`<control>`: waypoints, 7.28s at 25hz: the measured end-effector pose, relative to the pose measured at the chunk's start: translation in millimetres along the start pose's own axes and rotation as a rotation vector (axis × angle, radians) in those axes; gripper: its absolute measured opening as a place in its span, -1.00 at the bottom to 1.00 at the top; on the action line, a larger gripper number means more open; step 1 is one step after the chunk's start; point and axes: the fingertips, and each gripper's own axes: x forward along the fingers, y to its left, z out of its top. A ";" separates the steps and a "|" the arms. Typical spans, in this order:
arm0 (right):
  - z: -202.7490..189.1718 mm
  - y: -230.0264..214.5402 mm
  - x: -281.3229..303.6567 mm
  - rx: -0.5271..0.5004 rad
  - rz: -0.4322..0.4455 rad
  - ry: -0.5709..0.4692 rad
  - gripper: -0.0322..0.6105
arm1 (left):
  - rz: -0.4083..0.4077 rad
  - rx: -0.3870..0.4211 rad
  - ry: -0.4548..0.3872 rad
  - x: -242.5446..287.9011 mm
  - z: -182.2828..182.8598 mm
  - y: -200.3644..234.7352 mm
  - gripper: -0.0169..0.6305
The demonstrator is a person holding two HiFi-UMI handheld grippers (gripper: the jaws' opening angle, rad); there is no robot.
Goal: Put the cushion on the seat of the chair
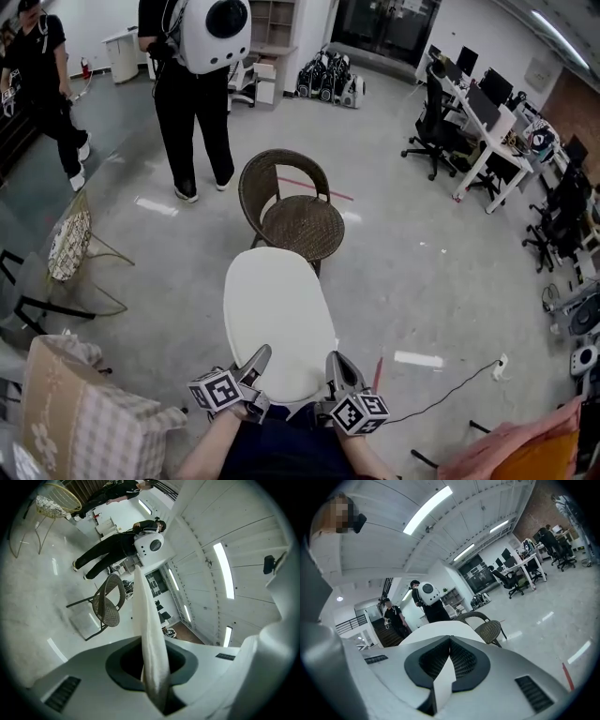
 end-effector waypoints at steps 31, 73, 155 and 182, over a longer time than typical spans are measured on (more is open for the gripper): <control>49.1 -67.3 98.3 0.113 -0.050 -0.022 -0.82 | 0.038 -0.003 0.020 86.8 43.2 22.8 -0.74; 115.8 -166.0 225.2 0.235 0.056 0.061 -0.82 | 0.066 -0.068 -0.066 253.4 91.8 26.8 -0.74; 152.7 -215.2 458.4 0.296 -0.097 0.200 -0.82 | 0.361 -0.348 0.175 551.6 162.3 307.2 -0.73; 140.3 -206.3 467.7 0.330 -0.070 0.226 -0.82 | 0.771 -0.016 0.553 517.1 132.0 354.5 0.69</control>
